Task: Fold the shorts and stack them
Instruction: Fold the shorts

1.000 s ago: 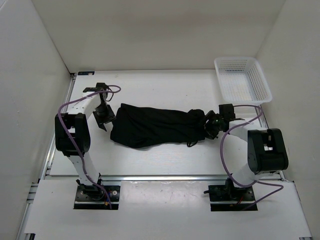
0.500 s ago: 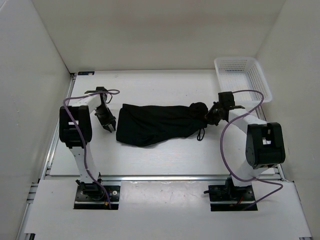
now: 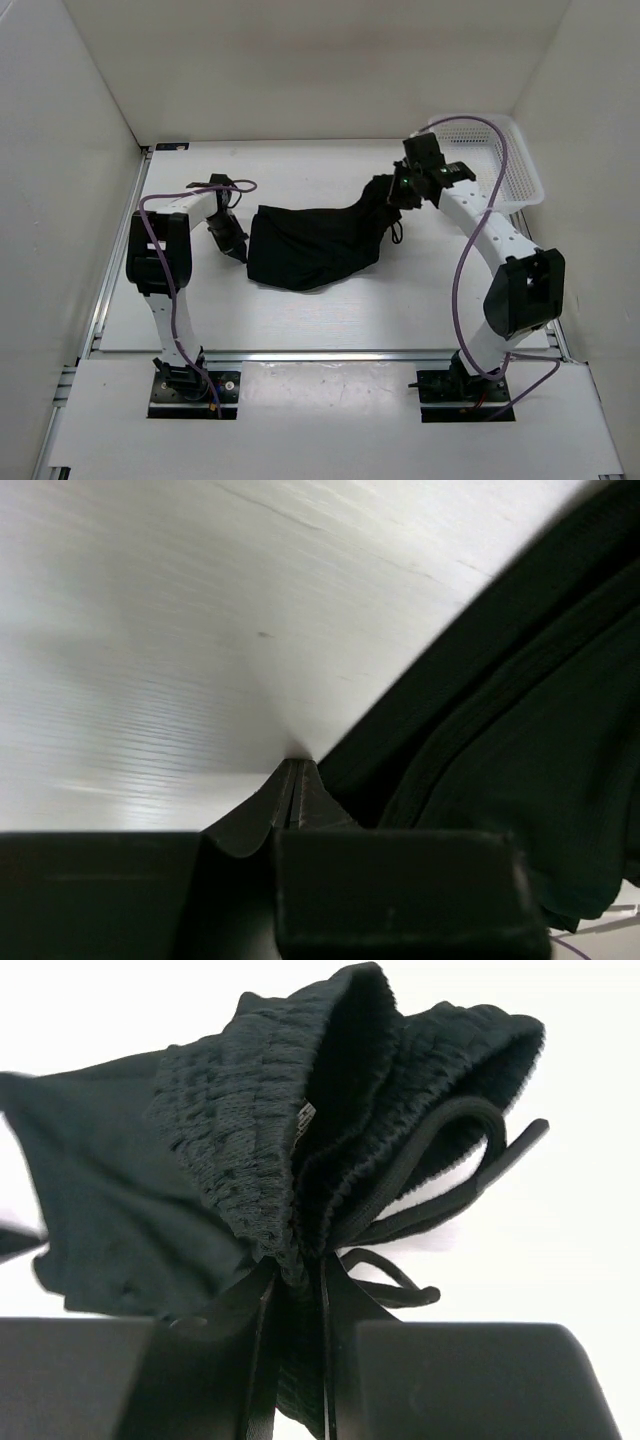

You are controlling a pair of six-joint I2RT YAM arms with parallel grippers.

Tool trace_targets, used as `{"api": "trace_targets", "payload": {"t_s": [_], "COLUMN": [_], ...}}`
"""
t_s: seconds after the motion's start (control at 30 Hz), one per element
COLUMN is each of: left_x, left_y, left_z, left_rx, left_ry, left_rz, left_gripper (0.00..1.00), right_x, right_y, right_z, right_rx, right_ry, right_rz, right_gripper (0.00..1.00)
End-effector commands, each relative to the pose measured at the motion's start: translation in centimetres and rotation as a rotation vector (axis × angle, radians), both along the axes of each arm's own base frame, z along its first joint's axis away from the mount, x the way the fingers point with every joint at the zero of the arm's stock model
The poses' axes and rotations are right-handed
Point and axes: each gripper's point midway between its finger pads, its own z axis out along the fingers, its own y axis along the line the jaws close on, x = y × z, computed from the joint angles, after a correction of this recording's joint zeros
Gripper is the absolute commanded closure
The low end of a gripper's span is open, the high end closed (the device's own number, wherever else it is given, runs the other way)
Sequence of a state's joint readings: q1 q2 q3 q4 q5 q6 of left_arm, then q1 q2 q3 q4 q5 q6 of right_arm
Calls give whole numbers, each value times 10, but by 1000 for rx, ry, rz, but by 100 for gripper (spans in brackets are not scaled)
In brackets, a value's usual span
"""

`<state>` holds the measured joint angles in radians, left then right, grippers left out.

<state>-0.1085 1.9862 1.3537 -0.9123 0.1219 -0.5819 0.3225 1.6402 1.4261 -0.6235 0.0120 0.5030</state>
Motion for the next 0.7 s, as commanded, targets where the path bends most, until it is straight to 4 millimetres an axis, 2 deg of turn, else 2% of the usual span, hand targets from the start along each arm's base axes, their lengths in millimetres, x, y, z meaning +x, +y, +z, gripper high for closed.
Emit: {"api": "trace_targets", "payload": {"t_s": [0.0,0.03,0.07,0.1,0.13,0.17,0.2,0.23,0.27,0.3,0.33,0.47,0.5,0.57,0.6,0.63,0.67], "left_x": [2,4,7,7,6,6,6,6,6,6,6,6,6,5,5,4,4], "left_y": [-10,-12,-13,-13,-13,-13,-13,-13,-13,-13,-13,-14,-15,-16,-16,-18,-18], "left_z": [-9,-8,-6,-6,-9,-9,-9,-9,-9,-9,-9,-9,-9,-11,-11,-11,-11], "left_rx": [-25,-36,-37,-37,-36,-36,-36,-36,-36,-36,-36,-45,-46,-54,-54,-63,-63], "left_ry": [-11,-19,-28,-28,-19,-19,-19,-19,-19,-19,-19,-18,-17,-6,-6,-5,-5], "left_rz": [-9,-10,-10,-10,-10,-10,-10,-10,-10,-10,-10,-11,-2,-2,-2,-3,-3], "left_gripper": [90,90,90,90,90,90,90,90,90,90,90,90,90,90,90,90,90], "right_x": [-8,-9,-14,-14,-11,-16,-17,-15,-20,-22,-25,-24,-22,-26,-24,-28,-27], "right_y": [26,35,56,66,77,100,111,124,143,155,174,209,215,233,235,244,256], "right_z": [29,32,27,29,44,33,34,48,33,31,29,20,8,9,5,-5,-3], "right_rx": [-100,-105,-124,-134,-138,-163,-174,-174,-215,-219,-228,-216,-213,-182,-183,-173,-146], "right_ry": [-25,-23,-11,-13,-37,-20,-23,-50,-33,-29,-26,-34,-13,-16,-15,10,-10], "right_rz": [76,82,129,137,137,184,190,204,230,250,272,284,285,303,303,320,333], "right_gripper": [100,100,100,100,100,100,100,100,100,100,100,100,100,100,100,100,100]}}
